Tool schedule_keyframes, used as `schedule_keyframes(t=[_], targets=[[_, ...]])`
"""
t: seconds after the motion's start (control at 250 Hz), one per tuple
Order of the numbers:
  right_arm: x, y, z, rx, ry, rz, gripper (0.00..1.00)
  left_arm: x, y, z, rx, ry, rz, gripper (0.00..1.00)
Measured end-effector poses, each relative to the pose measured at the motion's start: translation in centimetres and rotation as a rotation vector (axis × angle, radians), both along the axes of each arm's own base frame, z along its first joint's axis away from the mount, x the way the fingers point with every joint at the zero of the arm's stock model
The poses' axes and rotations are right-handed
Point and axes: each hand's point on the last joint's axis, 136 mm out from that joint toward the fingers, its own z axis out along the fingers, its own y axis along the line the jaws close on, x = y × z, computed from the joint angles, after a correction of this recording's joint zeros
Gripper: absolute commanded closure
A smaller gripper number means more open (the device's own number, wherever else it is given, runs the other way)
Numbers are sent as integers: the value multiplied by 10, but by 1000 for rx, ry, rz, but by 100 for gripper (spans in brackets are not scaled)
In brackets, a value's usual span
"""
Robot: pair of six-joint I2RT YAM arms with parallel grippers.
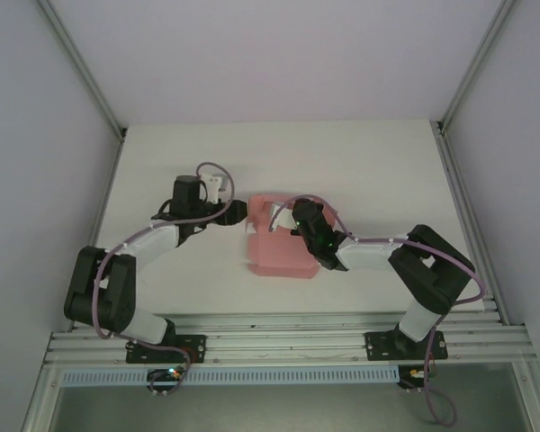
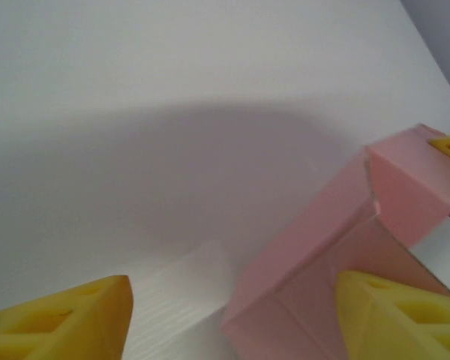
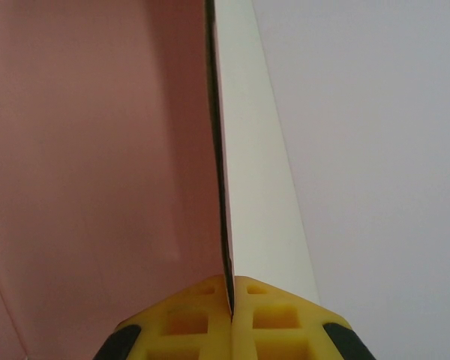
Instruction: Assemble paper box
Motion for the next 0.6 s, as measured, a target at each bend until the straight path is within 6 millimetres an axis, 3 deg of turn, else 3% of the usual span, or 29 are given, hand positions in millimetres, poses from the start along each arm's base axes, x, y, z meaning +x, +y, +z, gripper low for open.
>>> schedule_keyframes(t=[0.308,0.599], targets=[[-2,-4,-2,-1,16,-17,100,-13,-30,-5,-29,5,-138,45],[-3,-6,-2,0,25,-26,100,-18,-55,-16,-29,-1,-224,46]])
